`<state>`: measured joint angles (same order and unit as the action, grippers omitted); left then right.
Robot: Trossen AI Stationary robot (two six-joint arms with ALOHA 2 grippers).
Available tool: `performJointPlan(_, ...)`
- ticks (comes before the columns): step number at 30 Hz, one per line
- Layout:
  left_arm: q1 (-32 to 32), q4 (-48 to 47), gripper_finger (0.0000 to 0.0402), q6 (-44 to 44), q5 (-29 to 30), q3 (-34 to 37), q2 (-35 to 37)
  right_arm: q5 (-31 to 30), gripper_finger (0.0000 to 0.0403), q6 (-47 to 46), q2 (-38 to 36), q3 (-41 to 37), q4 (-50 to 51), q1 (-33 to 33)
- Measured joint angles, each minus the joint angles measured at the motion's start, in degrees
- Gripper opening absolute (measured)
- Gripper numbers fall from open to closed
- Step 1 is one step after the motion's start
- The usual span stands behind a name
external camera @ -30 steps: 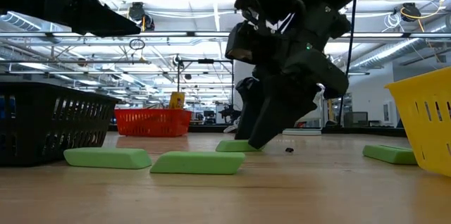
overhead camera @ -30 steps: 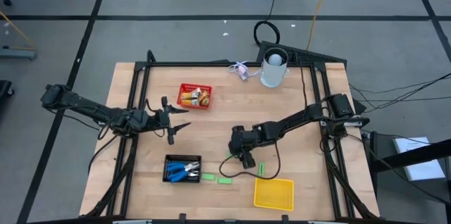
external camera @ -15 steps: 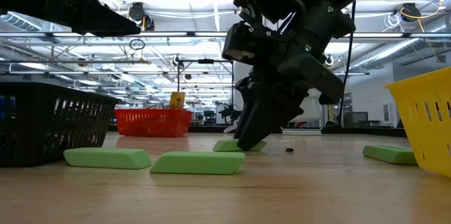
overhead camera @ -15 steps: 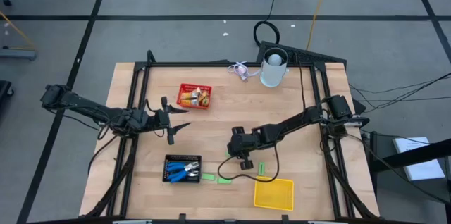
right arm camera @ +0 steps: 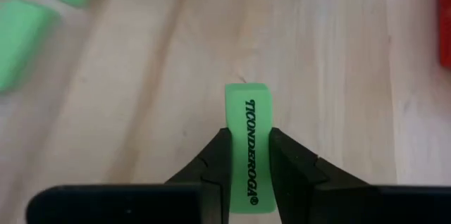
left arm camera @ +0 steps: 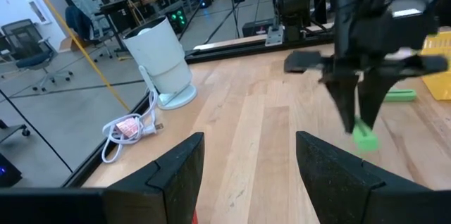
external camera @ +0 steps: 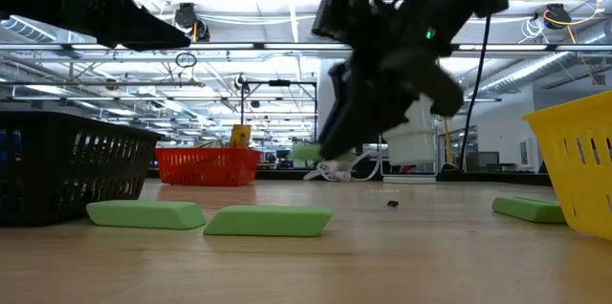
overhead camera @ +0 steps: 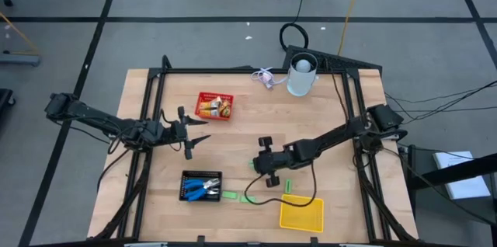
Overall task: Pick & Place School Supplies
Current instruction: Put the green eraser into the yellow bin
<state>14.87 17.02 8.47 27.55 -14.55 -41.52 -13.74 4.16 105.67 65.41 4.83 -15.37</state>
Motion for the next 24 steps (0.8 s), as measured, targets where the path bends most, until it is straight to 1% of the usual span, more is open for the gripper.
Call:
performJointPlan(3, 0.0, -0.2, 0.0225, -0.1, 0.0, 0.0, 0.0, 0.0, 0.0058, 0.3, -2.7, 0.0, -0.8, -0.9)
performJointPlan(6, 0.0, -0.2, 0.0225, -0.1, -0.4, 0.0, 0.0, 0.1, 0.0058, 1.6, -6.5, -2.3, -7.7, -2.4)
performJointPlan(9, 0.0, -0.2, 0.0225, -0.2, -0.5, 0.0, 0.0, 0.5, 0.0058, 3.7, -12.1, -8.7, -20.1, -4.2)
performJointPlan(13, 0.0, -0.2, 0.0225, -0.4, -0.5, 0.0, 0.0, 0.0, 0.0058, 4.6, -21.5, -21.1, -35.4, -6.6)
performJointPlan(16, 0.0, 0.0, 0.0225, -0.6, -0.5, 0.0, 0.0, -2.8, 0.0058, 2.6, -27.6, -29.6, -41.6, -9.6)
performJointPlan(18, 0.0, 0.0, 0.0225, -0.6, -0.5, 0.0, 0.0, -5.0, 0.0058, 1.0, -30.6, -33.5, -43.8, -12.6)
performJointPlan(21, 0.0, -0.8, 0.0225, -0.7, -0.6, 0.0, 0.0, -9.2, 0.0058, -1.4, -32.9, -36.2, -44.4, -18.3)
performJointPlan(24, 0.0, -0.9, 0.0225, -0.7, -0.5, 0.0, -0.1, -13.7, 0.0058, -3.4, -33.0, -36.3, -44.5, -24.3)
